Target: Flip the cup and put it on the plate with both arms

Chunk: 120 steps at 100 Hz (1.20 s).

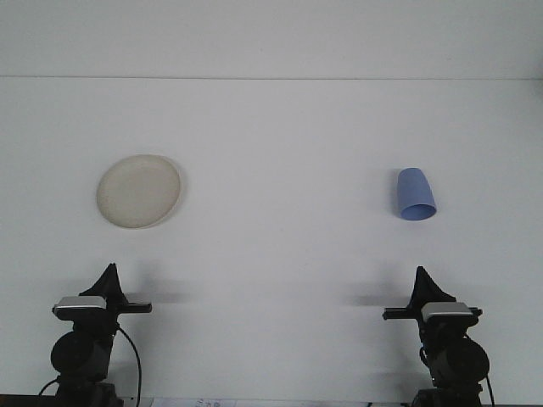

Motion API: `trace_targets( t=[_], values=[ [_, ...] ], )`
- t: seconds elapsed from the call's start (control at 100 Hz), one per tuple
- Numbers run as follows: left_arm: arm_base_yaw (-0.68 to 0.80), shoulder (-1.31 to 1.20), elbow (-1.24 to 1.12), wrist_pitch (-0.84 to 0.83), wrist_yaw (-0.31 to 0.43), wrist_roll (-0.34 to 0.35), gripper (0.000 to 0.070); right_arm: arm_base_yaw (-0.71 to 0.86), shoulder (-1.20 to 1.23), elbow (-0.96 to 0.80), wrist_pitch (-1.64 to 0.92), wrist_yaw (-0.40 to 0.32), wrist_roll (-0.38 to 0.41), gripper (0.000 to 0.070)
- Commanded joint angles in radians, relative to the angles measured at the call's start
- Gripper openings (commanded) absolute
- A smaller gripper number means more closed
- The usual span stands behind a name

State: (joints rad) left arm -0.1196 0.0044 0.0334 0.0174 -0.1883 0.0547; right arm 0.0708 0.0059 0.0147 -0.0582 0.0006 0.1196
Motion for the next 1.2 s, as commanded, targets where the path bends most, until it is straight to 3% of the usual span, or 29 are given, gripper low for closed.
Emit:
trace_targets(
  t=[0.0,0.8,1.19],
  values=[
    [0.002,-0.001,-0.019,0.014,-0.004,0.008,0.0015,-0.001,-0.005,-0.002,0.013,-0.001,-0.009,0.0007],
    [0.002,-0.001,-0.019,0.014,-0.004,0.008,0.0015,-0.001,-0.005,-0.002,0.013,-0.001,-0.008,0.0007],
    [0.002,-0.001,-0.019,0.014,-0.004,0.008,0.0015,0.001,-0.005,0.008,0.048,-0.025,0.214,0.0003]
  ],
)
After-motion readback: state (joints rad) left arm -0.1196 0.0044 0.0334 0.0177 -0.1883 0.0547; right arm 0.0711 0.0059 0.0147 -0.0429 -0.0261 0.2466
